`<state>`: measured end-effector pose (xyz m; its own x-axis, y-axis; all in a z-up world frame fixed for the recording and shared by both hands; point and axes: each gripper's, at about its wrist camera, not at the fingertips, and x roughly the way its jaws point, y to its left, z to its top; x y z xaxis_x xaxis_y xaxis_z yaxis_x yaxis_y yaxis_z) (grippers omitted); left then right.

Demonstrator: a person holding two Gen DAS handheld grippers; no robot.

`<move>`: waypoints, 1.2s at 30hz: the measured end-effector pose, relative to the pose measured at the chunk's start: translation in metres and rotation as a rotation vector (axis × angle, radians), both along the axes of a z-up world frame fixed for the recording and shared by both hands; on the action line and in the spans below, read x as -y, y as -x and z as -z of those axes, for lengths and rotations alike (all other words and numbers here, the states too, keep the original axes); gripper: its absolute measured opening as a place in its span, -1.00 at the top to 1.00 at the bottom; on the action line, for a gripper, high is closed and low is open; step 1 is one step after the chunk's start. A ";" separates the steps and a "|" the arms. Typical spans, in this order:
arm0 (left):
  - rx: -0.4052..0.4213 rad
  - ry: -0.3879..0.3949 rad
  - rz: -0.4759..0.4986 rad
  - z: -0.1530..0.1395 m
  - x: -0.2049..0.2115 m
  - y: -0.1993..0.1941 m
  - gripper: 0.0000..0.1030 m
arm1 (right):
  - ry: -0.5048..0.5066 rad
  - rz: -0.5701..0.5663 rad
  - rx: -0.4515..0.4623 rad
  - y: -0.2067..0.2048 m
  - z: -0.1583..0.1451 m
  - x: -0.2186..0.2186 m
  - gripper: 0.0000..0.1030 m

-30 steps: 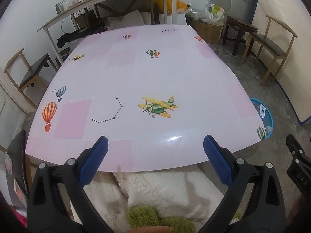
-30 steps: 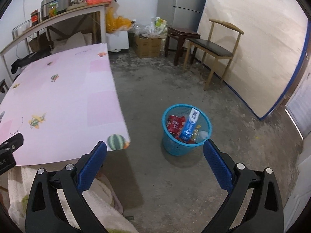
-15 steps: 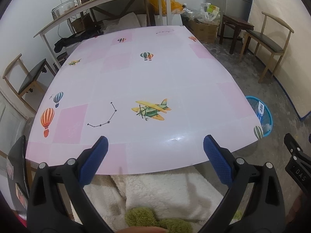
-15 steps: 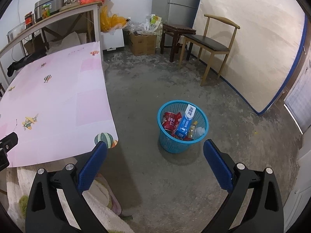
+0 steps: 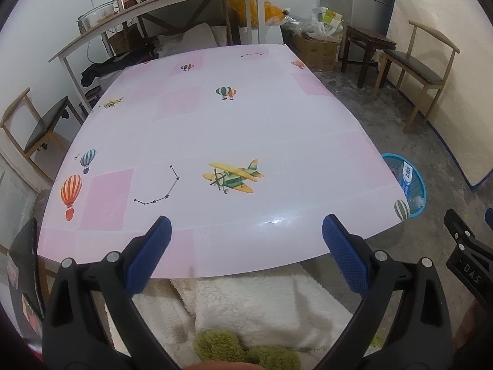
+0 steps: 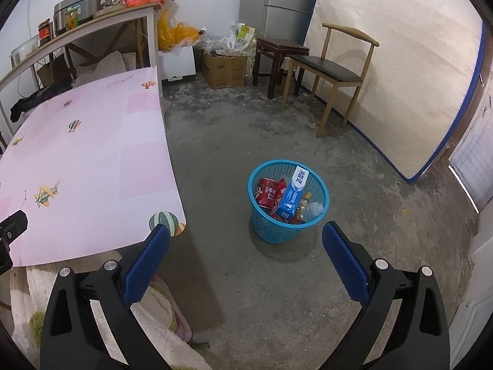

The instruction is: Collect trash

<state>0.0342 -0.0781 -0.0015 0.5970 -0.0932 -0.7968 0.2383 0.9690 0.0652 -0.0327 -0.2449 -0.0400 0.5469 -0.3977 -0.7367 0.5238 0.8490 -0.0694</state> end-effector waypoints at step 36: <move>-0.027 0.031 0.058 0.003 0.003 0.003 -0.83 | 0.007 -0.001 -0.009 0.001 -0.002 -0.003 -0.87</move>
<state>0.0315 -0.0810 -0.0048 0.5680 -0.1514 -0.8090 0.2950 0.9551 0.0283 -0.0338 -0.2421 -0.0382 0.5411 -0.4021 -0.7386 0.5220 0.8492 -0.0799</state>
